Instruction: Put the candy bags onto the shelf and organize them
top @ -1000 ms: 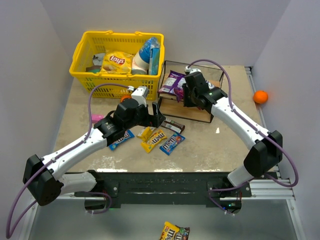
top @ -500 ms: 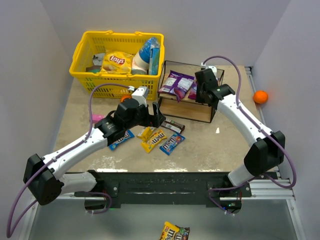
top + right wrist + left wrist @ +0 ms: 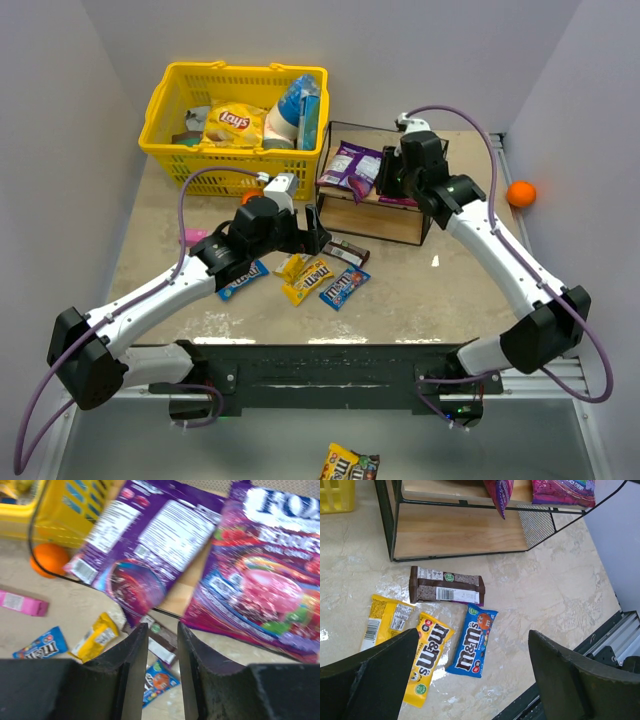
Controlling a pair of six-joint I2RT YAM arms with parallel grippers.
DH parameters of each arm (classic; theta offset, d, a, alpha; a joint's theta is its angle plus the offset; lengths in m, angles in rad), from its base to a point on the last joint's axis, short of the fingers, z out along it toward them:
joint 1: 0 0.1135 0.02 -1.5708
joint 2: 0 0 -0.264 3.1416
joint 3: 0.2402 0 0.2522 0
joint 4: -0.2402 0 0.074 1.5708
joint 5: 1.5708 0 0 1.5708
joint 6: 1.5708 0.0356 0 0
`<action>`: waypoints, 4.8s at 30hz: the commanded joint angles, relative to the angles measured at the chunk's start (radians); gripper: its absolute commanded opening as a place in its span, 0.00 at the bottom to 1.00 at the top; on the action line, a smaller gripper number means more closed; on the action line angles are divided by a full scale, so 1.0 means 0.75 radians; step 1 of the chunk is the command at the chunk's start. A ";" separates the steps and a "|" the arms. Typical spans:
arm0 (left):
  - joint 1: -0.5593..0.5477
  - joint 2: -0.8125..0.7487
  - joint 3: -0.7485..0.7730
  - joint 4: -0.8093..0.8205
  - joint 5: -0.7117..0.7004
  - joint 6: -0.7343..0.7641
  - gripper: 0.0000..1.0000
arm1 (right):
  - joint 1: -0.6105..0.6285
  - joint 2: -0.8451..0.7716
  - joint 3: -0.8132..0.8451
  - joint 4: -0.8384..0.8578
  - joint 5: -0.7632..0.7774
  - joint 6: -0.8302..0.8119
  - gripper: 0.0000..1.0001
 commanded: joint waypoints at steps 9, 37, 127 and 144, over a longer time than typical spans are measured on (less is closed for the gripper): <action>0.019 -0.059 0.057 -0.042 -0.101 0.019 0.96 | 0.054 0.304 0.144 0.358 -0.281 -0.031 0.20; 0.031 -0.091 0.010 -0.038 -0.086 0.017 0.97 | 0.005 0.298 0.101 0.206 -0.048 -0.049 0.15; 0.041 -0.294 -0.318 -0.020 -0.228 -0.114 0.96 | 0.851 -0.099 -1.412 1.012 0.531 1.655 0.36; 0.041 -0.310 -0.326 -0.030 -0.234 -0.116 0.97 | 0.827 -0.093 -1.337 0.908 0.402 1.591 0.00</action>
